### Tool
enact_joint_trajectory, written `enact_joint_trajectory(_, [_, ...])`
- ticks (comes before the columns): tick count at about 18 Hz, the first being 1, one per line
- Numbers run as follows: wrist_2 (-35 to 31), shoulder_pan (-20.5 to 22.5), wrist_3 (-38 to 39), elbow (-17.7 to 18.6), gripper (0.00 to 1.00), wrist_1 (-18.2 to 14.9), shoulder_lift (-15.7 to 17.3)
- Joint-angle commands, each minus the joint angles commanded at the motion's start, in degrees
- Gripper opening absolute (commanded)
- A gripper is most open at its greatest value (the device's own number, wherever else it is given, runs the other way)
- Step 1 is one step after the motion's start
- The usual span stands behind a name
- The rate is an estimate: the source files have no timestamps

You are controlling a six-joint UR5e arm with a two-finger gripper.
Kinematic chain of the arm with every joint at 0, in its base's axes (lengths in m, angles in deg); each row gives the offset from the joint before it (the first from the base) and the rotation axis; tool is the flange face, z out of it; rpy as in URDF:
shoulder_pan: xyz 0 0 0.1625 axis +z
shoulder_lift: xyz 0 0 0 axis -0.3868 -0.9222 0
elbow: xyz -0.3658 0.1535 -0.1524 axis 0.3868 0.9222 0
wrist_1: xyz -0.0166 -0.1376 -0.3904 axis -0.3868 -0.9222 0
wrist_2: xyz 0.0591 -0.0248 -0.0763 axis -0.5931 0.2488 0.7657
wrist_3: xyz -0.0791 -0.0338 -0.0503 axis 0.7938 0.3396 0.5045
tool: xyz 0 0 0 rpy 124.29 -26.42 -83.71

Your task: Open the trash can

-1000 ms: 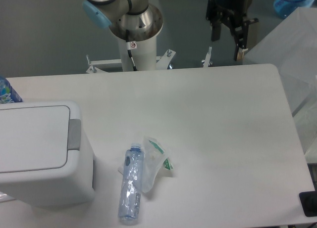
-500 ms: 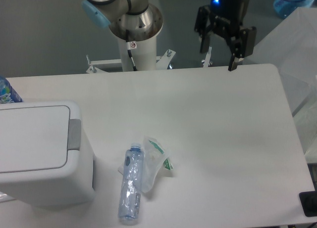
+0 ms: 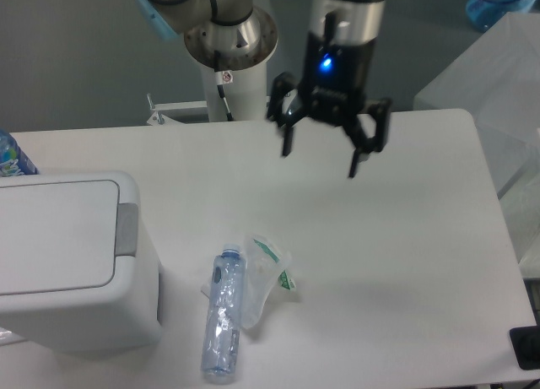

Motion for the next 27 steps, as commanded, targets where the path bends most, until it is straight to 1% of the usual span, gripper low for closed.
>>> enact_joint_trajectory(1, [0.09,-0.53,3.77,-0.52,1.00,1.66,-1.05])
enact_joint_trajectory(4, [0.09,-3.43,17.13,-0.53,1.00,7.46,-3.08])
enact_joint_trajectory(6, [0.26,-4.14,20.59,-0.44,1.00,9.84,-3.70])
enact_joint_trajectory(9, [0.61,-6.86,21.47,-0.53,1.00,10.20,-4.23])
enact_joint_trajectory(11, [1.66,-7.30,24.80,-0.53,1.00,10.20,-4.23])
enact_joint_trajectory(13, [2.11,-7.83,26.48,-0.27,1.00,10.20,-4.23])
enact_joint_trajectory(17, [2.02,-9.50,26.66,0.70,1.00,10.20,-3.70])
enact_joint_trajectory(19, [2.02,-9.59,26.66,0.70,1.00,10.29,-3.70])
enact_joint_trajectory(21, [1.93,-10.81,26.49,0.70,1.00,10.29,-3.79])
enact_joint_trajectory(27, [1.85,-10.99,26.31,0.97,1.00,10.29,-3.88])
